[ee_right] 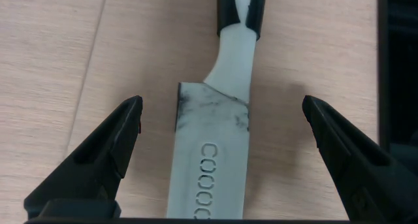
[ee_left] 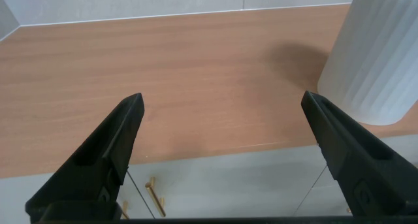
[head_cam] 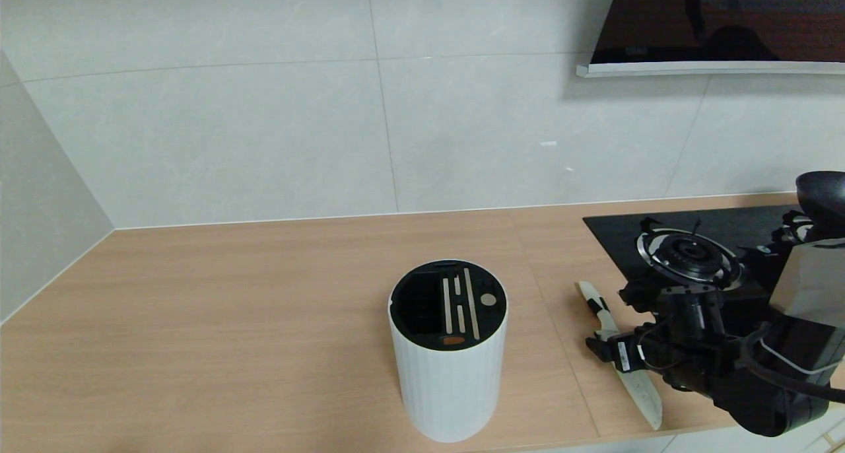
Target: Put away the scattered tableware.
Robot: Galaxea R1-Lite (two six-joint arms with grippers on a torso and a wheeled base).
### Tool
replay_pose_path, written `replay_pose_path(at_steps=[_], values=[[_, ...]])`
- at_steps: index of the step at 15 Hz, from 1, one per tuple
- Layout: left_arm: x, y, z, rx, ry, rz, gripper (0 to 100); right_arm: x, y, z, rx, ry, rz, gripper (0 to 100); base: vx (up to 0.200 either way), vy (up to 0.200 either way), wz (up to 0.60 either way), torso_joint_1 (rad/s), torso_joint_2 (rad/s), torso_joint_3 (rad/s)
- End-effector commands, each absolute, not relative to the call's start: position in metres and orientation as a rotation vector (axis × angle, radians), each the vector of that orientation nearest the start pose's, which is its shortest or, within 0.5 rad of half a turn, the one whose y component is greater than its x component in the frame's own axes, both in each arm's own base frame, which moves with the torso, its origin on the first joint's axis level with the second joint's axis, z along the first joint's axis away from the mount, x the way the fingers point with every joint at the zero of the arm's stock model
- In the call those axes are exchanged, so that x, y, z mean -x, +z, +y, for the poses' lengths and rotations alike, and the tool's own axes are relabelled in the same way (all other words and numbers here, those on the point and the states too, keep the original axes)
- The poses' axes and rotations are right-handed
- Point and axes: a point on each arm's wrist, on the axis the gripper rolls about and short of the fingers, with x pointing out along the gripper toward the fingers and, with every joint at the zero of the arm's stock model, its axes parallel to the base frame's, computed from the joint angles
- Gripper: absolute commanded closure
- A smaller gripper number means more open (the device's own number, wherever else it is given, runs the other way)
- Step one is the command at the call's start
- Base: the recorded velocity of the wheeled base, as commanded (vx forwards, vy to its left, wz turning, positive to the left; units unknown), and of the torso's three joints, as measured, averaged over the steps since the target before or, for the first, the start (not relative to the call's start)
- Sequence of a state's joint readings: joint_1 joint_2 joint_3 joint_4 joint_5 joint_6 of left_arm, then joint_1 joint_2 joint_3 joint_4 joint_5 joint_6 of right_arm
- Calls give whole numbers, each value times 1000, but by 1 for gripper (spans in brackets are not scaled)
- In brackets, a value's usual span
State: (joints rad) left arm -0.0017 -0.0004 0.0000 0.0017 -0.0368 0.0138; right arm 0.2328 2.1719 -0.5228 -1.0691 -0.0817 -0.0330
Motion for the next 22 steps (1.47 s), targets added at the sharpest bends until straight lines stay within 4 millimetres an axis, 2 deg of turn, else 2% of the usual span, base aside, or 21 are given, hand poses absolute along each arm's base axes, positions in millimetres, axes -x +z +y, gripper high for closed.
replay_pose_path(at_steps=[1, 4, 5, 16, 20, 22], values=[[23, 75, -1, -14, -38, 1, 0, -309, 8, 71, 125, 156, 580, 0, 0, 0, 0, 0, 0, 0], [23, 75, -1, -14, -38, 1, 0, -311, 7, 70, 125, 151, 566, 0, 0, 0, 0, 0, 0, 0], [23, 75, -1, -14, -38, 1, 0, -312, 5, 71, 125, 151, 565, 100, 0, 0, 0, 0, 0, 0], [23, 75, -1, -14, -38, 1, 0, -311, 2, 70, 130, 140, 573, 100, 0, 0, 0, 0, 0, 0], [23, 75, -1, -14, -38, 1, 0, -310, 7, 70, 128, 140, 560, 100, 0, 0, 0, 0, 0, 0], [23, 75, -1, -14, -38, 1, 0, -306, 19, 70, 124, 143, 529, 100, 0, 0, 0, 0, 0, 0]])
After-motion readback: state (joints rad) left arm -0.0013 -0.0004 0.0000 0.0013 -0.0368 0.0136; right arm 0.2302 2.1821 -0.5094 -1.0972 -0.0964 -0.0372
